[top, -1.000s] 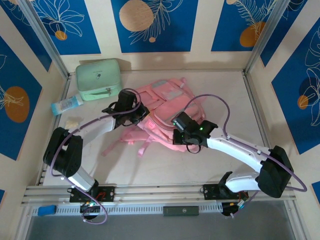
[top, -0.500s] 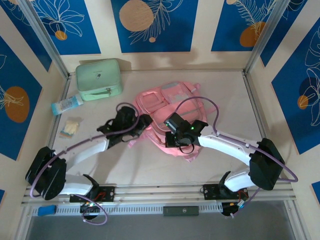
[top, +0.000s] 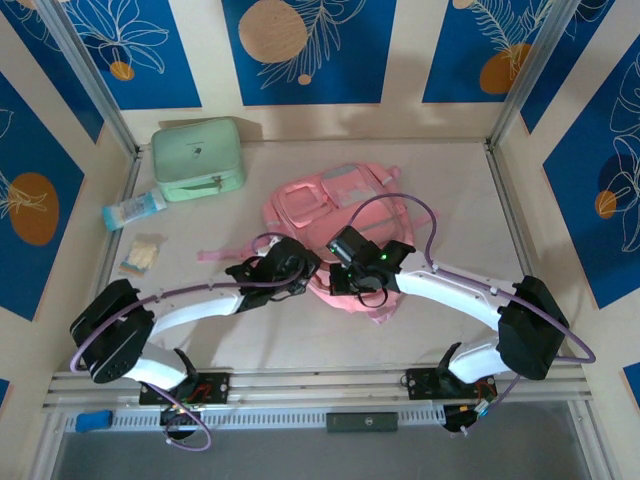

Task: Pack the student bag
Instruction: Zip the student bag at the center of the table.

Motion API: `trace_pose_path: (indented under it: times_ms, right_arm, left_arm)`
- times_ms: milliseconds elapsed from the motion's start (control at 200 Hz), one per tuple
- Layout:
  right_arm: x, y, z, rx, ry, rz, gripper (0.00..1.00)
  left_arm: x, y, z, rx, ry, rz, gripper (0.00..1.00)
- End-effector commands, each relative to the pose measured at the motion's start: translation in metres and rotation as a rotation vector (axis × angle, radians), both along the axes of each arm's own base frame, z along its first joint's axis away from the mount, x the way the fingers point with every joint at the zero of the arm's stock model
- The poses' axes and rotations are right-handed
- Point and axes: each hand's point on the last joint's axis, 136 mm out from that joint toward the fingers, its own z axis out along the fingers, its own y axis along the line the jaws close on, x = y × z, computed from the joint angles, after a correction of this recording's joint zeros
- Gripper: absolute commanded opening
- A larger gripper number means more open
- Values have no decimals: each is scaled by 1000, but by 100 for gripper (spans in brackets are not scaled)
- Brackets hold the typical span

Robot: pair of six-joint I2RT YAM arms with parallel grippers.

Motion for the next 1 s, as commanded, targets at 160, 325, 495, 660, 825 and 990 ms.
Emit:
trace_pose_path:
  times_ms: [160,325,495,660,825,990]
  right_arm:
    - [4,4,5,-16,-20,12,0]
    - [2,-18,9,-95,-20,-10,0]
    - [0,-57,13,-157,-9,-57,0]
    - [4,-47,18,-57,-13,-1,0]
    - [2,13,38,10,-61,147,0]
    - [6,34,26,22,-47,115,0]
  left_arm:
    - [11,1,3,14,-30,79,9]
    - [16,33,1,59,-23,99,0]
    - [25,93,-2,91,-27,123,0]
    - [55,117,12,105,-41,-14,0]
    - [72,113,38,122,-152,-113,15]
    - [53,102,59,71,-204,-187,35]
